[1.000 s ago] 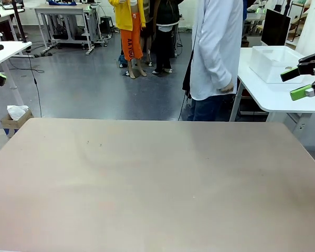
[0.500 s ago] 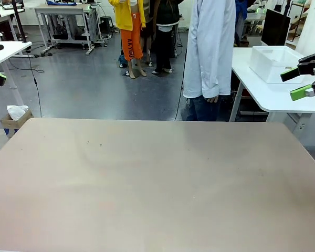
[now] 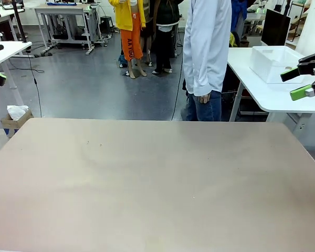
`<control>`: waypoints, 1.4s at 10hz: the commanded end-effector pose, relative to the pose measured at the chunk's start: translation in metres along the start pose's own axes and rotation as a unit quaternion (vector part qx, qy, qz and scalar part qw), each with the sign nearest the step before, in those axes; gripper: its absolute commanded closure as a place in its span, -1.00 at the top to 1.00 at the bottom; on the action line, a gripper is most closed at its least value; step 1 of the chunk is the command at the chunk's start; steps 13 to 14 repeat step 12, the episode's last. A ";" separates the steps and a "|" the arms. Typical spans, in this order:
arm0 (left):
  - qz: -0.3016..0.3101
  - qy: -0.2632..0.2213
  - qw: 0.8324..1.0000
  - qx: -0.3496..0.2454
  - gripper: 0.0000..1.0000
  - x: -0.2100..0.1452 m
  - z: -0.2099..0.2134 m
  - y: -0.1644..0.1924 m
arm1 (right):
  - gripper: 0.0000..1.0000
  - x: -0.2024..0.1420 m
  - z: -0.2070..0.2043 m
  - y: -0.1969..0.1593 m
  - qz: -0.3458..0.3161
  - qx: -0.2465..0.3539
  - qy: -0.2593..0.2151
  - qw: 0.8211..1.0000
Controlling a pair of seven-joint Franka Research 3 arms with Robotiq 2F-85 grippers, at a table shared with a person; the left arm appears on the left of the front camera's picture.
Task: Stack the cups and store them in the basket.
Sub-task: Place the stack of Reusable plastic cups into the Pantry Basket.
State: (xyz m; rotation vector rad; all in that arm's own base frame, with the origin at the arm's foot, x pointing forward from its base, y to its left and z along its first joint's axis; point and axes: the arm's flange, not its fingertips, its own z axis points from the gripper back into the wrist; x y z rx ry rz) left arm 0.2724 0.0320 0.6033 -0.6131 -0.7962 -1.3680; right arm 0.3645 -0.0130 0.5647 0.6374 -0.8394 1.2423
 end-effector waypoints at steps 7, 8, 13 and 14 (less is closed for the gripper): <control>0.005 -0.004 1.000 -0.002 1.00 0.004 0.001 0.001 | 1.00 0.001 -0.002 0.002 0.000 0.000 -0.013 1.000; 0.005 -0.004 1.000 -0.002 1.00 0.004 0.001 0.001 | 1.00 0.001 -0.002 0.002 0.000 0.000 -0.013 1.000; 0.005 -0.004 1.000 -0.002 1.00 0.004 0.001 0.001 | 1.00 0.001 -0.002 0.002 0.000 0.000 -0.013 1.000; 0.005 -0.004 1.000 -0.002 1.00 0.004 0.001 0.001 | 1.00 0.001 -0.002 0.002 0.000 0.000 -0.013 1.000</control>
